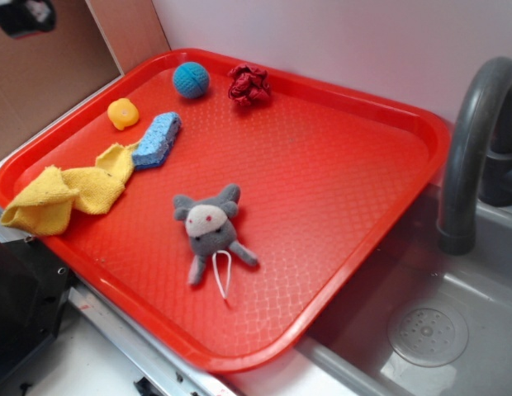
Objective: Grab the yellow duck.
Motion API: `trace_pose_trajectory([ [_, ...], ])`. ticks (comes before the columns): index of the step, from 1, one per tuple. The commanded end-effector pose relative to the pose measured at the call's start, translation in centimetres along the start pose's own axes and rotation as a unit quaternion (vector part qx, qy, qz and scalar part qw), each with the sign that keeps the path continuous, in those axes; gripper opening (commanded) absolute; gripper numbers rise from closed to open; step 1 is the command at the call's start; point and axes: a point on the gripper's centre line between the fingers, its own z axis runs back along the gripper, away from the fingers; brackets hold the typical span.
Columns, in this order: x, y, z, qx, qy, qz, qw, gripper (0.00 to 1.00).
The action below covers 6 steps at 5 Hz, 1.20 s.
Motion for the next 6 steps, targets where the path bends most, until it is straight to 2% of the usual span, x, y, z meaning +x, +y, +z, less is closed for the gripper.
trace_pose_trajectory([
  [1,4.4,2.2,-4.7,0.058,-0.088,0.130,0.986,1.00],
  [3,7.6,3.1,-9.6,0.120,-0.120,0.181,0.969,1.00],
  [4,8.4,3.5,-11.4,0.125,-0.124,0.184,0.967,1.00],
  [5,9.0,3.8,-13.1,0.131,-0.141,0.180,0.965,1.00],
  [6,9.4,3.7,-15.7,0.087,-0.127,0.171,0.973,1.00],
])
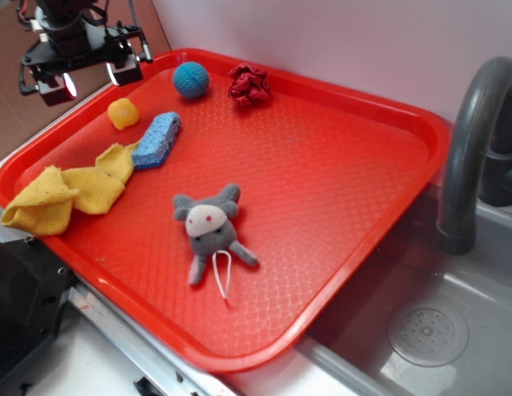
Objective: Grab the yellow duck.
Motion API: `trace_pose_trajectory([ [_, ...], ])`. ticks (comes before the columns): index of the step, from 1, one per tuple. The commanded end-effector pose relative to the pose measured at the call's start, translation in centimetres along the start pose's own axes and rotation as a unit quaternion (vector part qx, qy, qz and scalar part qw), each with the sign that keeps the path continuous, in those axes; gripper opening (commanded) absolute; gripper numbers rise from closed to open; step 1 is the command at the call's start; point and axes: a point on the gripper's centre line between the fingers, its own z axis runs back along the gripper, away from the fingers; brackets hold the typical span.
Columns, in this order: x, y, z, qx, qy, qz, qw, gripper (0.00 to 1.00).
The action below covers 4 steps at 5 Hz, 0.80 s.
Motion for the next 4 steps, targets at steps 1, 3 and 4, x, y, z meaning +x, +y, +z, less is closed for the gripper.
trace_pose_trajectory([
  [1,-0.2,-0.5,-2.8,-0.068,0.025,-0.010,0.997,1.00],
  [3,-1.7,-0.8,-2.8,-0.071,0.019,-0.028,0.997,0.00],
  [4,-1.8,-0.8,-2.9,-0.068,0.016,-0.023,0.997,0.00],
])
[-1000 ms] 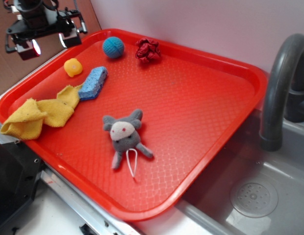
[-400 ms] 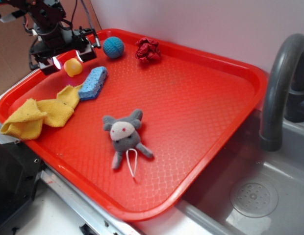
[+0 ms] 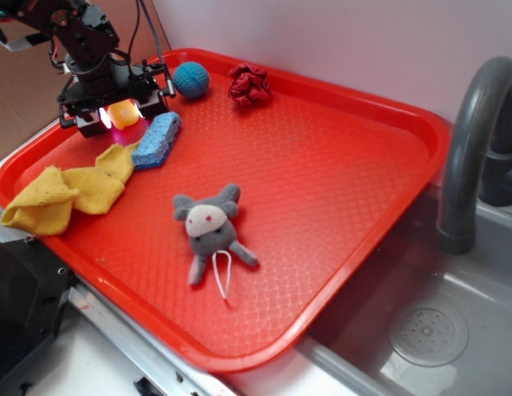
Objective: Grab the yellow duck.
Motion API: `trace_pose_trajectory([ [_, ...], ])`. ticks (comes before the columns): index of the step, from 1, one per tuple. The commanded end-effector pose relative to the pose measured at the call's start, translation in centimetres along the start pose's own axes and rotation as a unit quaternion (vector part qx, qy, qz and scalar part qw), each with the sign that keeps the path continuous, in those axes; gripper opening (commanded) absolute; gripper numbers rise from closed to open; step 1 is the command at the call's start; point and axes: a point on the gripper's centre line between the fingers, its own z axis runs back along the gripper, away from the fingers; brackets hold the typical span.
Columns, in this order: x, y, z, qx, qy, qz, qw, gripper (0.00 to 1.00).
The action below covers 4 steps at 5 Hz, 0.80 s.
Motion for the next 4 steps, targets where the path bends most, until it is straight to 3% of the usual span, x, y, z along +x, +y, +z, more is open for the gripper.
trace_pose_trajectory([
  [1,0.8,0.3,0.4,0.012,-0.048,-0.002,0.999,0.00],
  [2,1.0,0.1,1.2,0.004,-0.034,-0.020,0.999,0.00],
  [3,1.1,-1.0,6.4,-0.024,0.014,-0.130,0.991,0.00],
  [4,1.4,-1.9,11.4,-0.098,0.083,-0.212,0.969,0.00],
])
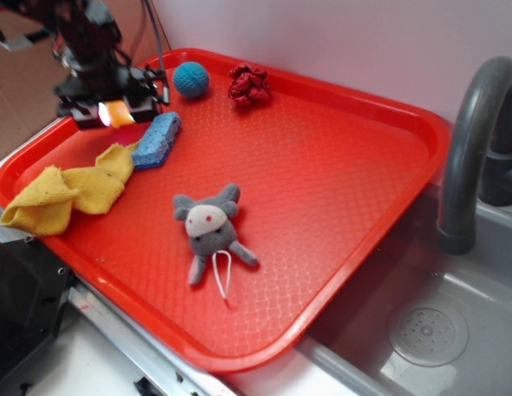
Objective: Grab the yellow duck.
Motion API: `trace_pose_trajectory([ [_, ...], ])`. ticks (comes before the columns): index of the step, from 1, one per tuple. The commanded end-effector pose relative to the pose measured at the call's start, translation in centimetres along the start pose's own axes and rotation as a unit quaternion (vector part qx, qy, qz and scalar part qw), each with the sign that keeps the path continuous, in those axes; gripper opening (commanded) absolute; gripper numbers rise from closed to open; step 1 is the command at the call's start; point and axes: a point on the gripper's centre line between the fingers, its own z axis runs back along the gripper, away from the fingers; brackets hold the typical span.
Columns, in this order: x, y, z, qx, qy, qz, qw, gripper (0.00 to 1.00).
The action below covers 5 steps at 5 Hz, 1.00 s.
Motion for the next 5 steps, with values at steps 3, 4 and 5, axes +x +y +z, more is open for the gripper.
trace_pose_trajectory([
  [3,-1.2,-2.0,16.6,-0.228,0.101,-0.242,0.938,0.00],
  [4,-2.2,-2.8,15.9,-0.196,0.102,-0.233,0.947,0.00],
  [5,-2.9,-2.8,16.4,-0.181,0.111,-0.239,0.948,0.00],
])
